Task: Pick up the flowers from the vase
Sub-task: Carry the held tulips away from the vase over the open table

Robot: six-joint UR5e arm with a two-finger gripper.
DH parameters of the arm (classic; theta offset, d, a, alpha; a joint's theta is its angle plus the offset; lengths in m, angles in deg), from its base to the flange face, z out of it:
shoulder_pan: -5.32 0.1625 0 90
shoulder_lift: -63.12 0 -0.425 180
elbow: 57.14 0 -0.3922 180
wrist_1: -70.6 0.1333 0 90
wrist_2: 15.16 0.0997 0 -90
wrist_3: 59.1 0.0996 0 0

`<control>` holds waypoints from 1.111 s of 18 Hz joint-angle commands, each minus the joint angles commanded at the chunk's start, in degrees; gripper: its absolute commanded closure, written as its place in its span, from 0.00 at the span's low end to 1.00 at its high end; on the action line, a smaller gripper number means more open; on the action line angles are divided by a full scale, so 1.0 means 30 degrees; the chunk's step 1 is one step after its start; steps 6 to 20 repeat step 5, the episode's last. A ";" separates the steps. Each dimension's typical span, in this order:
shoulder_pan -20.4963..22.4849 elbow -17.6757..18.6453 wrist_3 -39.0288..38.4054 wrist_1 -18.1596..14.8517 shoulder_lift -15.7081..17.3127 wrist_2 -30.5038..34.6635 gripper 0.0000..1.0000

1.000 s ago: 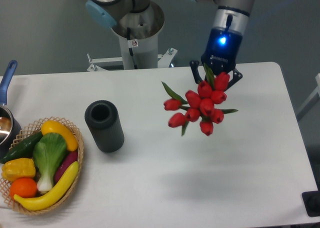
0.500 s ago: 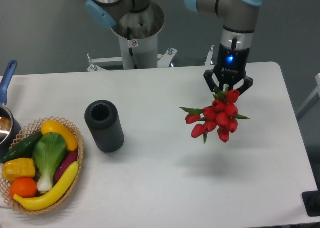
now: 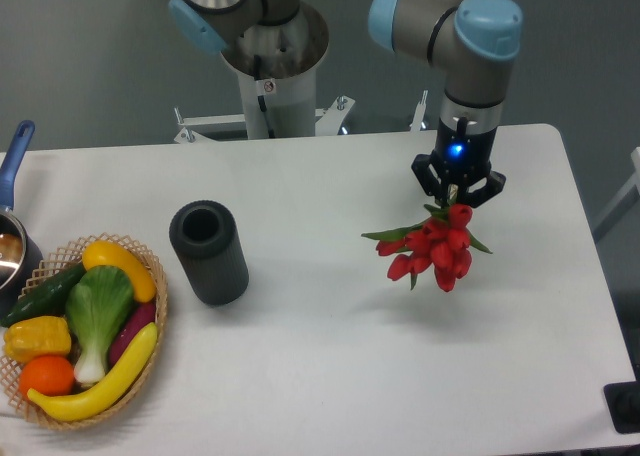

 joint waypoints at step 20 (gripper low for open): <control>-0.0295 -0.0001 0.0059 -0.0030 -0.0323 0.0913 0.96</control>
